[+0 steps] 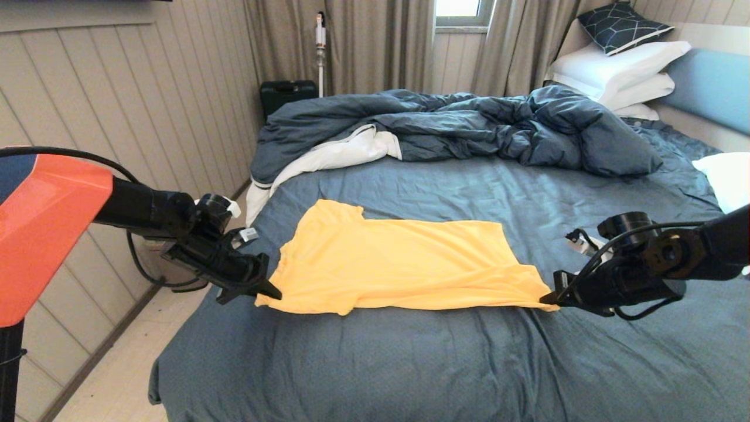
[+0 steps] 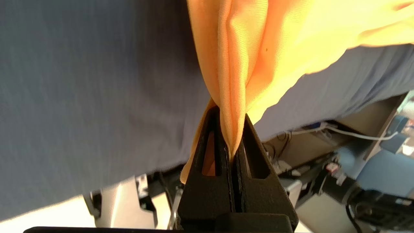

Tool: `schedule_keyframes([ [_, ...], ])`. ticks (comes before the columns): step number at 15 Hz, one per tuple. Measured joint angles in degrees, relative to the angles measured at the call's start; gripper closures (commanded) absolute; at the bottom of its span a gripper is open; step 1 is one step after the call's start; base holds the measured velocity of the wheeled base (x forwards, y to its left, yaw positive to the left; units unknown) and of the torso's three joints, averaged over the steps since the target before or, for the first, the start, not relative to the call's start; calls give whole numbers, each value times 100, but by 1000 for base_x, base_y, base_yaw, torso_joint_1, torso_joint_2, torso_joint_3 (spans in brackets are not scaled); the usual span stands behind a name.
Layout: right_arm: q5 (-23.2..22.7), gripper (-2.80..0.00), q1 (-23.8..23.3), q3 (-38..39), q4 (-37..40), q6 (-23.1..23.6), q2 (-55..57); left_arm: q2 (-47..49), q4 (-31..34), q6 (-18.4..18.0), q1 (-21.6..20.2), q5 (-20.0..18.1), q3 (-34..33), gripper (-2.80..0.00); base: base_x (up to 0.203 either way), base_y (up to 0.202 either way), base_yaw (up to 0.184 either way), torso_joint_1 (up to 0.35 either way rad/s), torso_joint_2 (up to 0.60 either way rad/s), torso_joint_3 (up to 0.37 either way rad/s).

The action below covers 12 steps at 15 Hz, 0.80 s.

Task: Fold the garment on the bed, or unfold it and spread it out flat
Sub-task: Fold the yellow T-shirt

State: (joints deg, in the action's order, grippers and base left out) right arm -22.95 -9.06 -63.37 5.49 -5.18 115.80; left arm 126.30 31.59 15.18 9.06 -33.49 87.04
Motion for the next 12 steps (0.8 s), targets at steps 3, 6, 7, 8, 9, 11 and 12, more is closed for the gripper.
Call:
schedule_keyframes([
  [3, -11, 0, -54, 519, -20, 177, -254, -306, -14, -145, 0, -25, -514, 0, 0, 0, 0, 0, 0, 0],
  [6, -64, 0, -205, 986, -43, 401, -541, -578, -147, -159, 26, -50, -1073, 0, 0, 0, 0, 0, 0, 0],
  [7, -79, 0, -263, 1101, -43, 490, -607, -640, -315, -157, 42, -52, -1279, 0, 0, 0, 0, 0, 0, 0],
  [8, -80, 0, -319, 1198, -45, 552, -658, -697, -531, -156, 61, -54, -1500, 0, 0, 0, 0, 0, 0, 0],
  [9, -89, 0, -370, 1272, -46, 603, -691, -747, -729, -149, 69, -52, -1702, 0, 0, 0, 0, 0, 0, 0],
  [11, -105, 0, -411, 1336, -45, 621, -734, -827, -891, -134, 78, -53, -1960, 0, 0, 0, 0, 0, 0, 0],
  [12, -104, 0, -413, 1357, -43, 628, -750, -863, -896, -130, 85, -52, -2020, 0, 0, 0, 0, 0, 0, 0],
])
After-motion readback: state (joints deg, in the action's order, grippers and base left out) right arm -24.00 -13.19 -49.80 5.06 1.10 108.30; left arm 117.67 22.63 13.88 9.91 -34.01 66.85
